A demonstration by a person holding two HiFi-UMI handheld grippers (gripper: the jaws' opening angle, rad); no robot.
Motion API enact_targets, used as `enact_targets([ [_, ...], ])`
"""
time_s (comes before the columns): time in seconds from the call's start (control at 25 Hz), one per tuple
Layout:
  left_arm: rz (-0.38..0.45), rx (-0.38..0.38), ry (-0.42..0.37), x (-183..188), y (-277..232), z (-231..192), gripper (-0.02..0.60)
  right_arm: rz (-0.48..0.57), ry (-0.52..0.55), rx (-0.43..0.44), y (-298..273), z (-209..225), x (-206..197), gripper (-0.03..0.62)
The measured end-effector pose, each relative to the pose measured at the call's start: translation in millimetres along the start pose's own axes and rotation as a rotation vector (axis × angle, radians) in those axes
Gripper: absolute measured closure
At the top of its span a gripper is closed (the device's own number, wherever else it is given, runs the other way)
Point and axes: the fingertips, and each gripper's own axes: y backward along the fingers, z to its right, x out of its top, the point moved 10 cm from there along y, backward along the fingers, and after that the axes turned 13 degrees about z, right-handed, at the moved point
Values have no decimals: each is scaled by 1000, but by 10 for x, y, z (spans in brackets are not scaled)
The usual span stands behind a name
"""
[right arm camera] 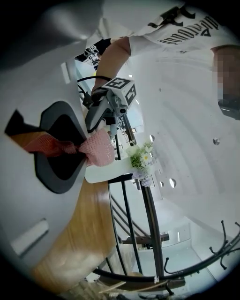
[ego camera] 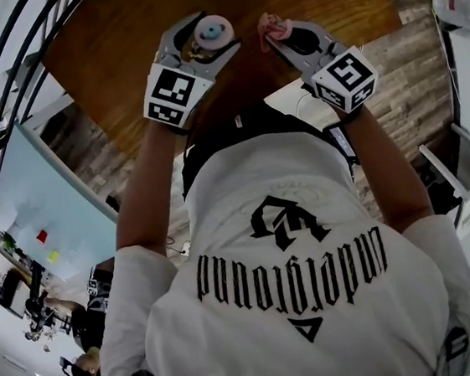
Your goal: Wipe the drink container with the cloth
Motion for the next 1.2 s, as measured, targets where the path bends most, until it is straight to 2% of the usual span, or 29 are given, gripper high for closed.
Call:
enact_targets([
  [0.6,-75,50,-9,-371,-141,92,195,-44,-33,17,16,-12,-186,548],
  [1.04,-63,77,-47,-430,-151,201,195,-48,-36,40,24,-40,-207,548],
  [1.2,-65,80,-39,-461,-113,216,195,-46,-34,55,-9,-65,-200,548],
])
